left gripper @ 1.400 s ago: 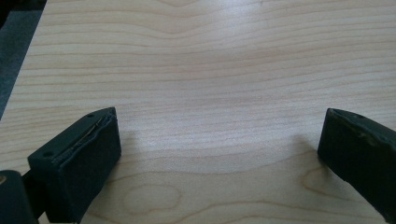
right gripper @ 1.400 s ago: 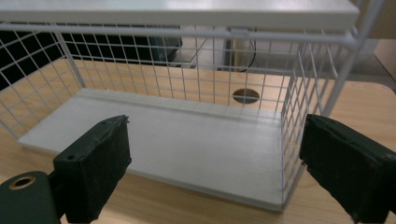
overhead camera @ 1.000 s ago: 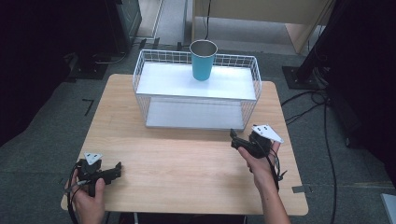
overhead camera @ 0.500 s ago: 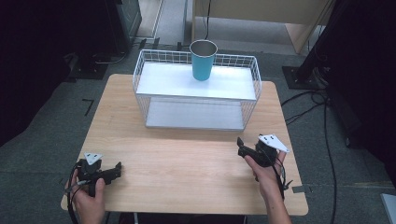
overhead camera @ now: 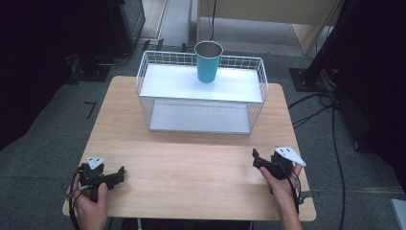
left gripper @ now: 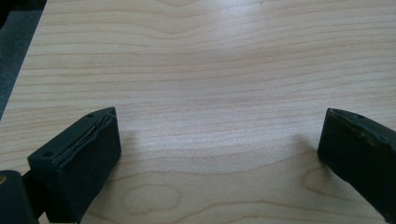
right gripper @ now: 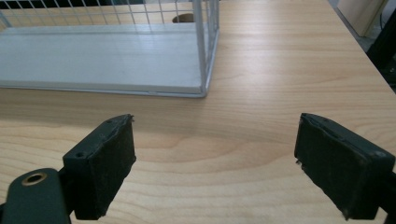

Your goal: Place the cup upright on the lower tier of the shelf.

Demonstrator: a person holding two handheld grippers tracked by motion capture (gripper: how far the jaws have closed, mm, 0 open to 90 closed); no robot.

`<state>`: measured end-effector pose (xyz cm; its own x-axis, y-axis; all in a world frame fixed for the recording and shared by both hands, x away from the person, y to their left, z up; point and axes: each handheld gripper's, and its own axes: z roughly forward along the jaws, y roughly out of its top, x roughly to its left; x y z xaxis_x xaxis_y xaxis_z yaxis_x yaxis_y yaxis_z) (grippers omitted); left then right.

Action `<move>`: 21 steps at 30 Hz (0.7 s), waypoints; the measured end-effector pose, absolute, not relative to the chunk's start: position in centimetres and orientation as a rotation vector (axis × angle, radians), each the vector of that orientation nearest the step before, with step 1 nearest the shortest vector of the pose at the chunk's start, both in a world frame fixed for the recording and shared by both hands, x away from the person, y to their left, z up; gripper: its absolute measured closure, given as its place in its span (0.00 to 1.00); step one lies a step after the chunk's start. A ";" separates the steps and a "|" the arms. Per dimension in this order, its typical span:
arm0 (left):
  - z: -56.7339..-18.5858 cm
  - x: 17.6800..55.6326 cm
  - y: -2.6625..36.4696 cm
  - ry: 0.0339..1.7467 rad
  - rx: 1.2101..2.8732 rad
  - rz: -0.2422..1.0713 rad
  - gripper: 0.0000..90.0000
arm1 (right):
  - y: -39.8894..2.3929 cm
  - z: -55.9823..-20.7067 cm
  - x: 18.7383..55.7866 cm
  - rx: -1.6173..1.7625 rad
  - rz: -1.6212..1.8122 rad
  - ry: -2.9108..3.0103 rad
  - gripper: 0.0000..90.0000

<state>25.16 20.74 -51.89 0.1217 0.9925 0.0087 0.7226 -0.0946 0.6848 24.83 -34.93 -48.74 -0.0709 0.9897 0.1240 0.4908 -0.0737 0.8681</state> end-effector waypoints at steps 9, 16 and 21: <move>-51.9 25.2 20.7 1.654 1.876 0.665 0.00 | -36.5 -49.4 23.8 1.645 1.045 1.587 0.14; -51.9 25.2 20.7 1.654 1.877 0.665 0.00 | -37.7 -50.2 22.8 1.660 1.004 1.590 0.14; -51.9 25.2 20.7 1.654 1.876 0.665 0.00 | -38.5 -50.5 22.1 1.671 0.970 1.601 0.14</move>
<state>25.16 20.74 -51.89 0.1218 0.9925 0.0088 0.7227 -0.0947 0.6847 22.14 -38.48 -50.53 -0.0051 0.9961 0.0880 0.5392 -0.0714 0.8392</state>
